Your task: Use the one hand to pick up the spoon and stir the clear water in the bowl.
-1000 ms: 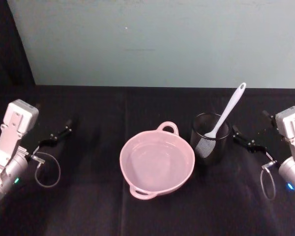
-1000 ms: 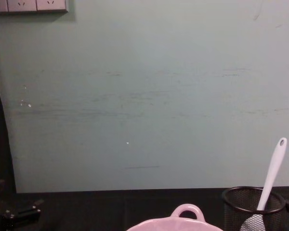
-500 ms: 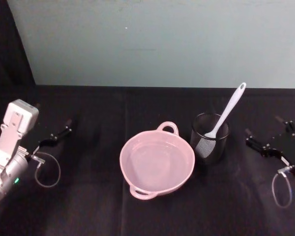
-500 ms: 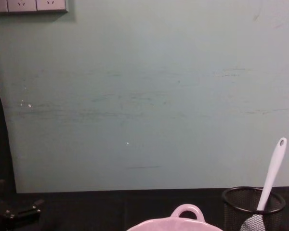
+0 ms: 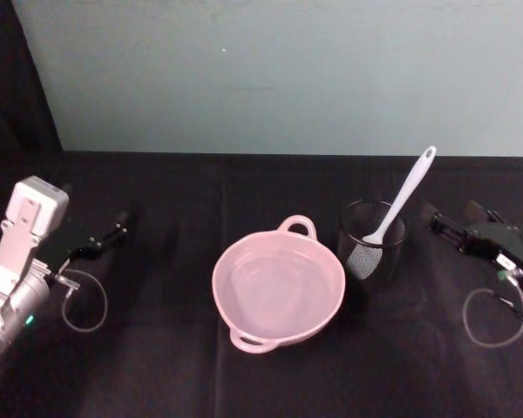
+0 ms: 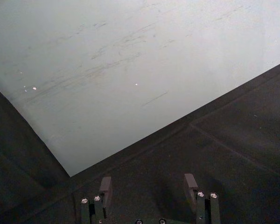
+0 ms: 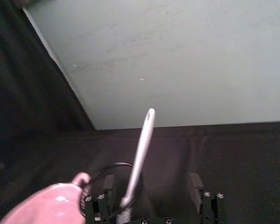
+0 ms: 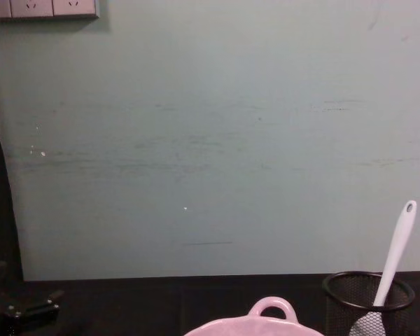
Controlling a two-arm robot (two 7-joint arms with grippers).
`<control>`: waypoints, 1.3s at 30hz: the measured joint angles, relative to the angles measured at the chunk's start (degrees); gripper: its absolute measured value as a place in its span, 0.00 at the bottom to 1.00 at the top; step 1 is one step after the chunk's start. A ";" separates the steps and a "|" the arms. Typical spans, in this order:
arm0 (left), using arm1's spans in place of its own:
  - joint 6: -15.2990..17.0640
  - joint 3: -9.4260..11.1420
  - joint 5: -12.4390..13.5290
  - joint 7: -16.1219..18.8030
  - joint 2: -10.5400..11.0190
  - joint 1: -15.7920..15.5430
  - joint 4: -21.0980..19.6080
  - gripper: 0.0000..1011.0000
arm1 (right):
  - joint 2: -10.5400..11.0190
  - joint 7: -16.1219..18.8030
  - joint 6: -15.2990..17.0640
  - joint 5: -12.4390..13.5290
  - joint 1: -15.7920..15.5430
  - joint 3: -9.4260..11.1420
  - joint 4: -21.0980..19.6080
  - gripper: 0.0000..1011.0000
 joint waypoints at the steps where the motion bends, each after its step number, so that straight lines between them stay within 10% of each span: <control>1: 0.00 0.00 0.00 0.00 0.00 0.00 0.00 0.99 | -0.63 0.98 1.51 2.09 0.78 0.23 0.63 0.99; 15: 0.00 0.00 0.00 0.00 0.00 0.00 0.00 0.99 | -5.59 9.14 9.24 15.35 12.20 -1.39 13.95 0.99; 28: 0.00 0.00 0.00 0.00 0.00 0.00 0.00 0.99 | -7.18 18.92 5.41 16.01 20.23 -5.76 25.35 0.99; 39: 0.00 0.00 0.00 0.00 0.00 0.00 0.00 0.99 | -5.40 17.66 3.70 15.56 19.54 -7.32 23.58 0.78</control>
